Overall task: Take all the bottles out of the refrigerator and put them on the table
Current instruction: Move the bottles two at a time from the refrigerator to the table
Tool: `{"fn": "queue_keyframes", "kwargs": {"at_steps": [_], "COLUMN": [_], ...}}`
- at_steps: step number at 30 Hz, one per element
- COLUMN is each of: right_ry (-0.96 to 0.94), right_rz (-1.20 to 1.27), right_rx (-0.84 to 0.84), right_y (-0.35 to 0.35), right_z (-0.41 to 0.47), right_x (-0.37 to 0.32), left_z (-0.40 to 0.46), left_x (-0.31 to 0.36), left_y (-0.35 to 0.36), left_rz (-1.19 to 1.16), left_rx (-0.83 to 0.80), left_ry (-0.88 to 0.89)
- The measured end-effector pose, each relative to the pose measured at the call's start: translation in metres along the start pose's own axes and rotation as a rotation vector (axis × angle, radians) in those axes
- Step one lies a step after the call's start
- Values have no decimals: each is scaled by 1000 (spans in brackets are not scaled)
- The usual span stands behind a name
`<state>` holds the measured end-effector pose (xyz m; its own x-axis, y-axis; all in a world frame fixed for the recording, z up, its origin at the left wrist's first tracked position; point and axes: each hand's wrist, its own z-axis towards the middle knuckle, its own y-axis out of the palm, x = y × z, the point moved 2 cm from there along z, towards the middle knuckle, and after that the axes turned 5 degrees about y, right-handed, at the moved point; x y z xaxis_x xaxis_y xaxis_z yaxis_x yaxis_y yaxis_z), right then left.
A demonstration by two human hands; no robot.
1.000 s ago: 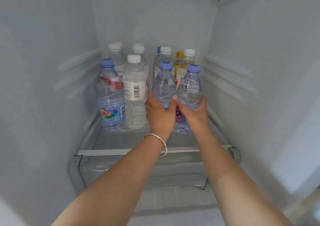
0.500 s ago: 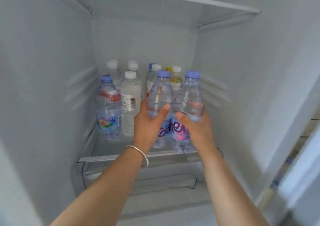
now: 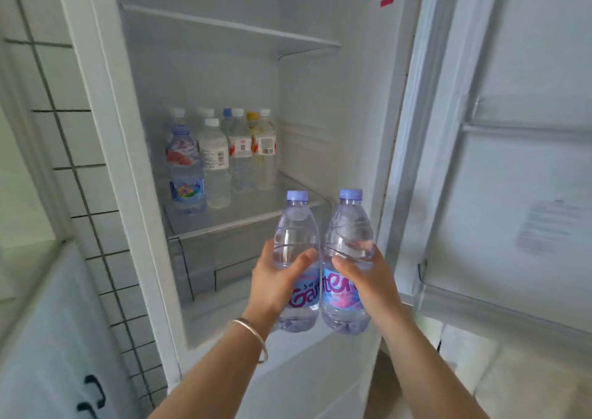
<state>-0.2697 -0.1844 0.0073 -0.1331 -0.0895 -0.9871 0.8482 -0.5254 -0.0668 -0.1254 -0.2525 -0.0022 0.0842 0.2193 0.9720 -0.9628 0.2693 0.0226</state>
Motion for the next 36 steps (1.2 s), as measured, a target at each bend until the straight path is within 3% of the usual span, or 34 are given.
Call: {"fn": "queue_keyframes", "kwargs": {"at_steps": [10,19,29,36], "right_ry": [109,171,262,258], "right_rz": [-10,154,120,106], "right_rx": [229,513,637,619], "right_y": [-135,-307,-534,-629], "right_z": [-141,-252,-345,-320], "right_x": [21,51,77,95], "left_z": [-116,-236,-358,-364], "left_x": [8,8,1,-8], "left_y": [105,260,448,553], "left_rz": [-61,-107,-164,-154], "left_rx": [-442,-655,-676,-686], "left_ry": [-73,-110,-232,-257]}}
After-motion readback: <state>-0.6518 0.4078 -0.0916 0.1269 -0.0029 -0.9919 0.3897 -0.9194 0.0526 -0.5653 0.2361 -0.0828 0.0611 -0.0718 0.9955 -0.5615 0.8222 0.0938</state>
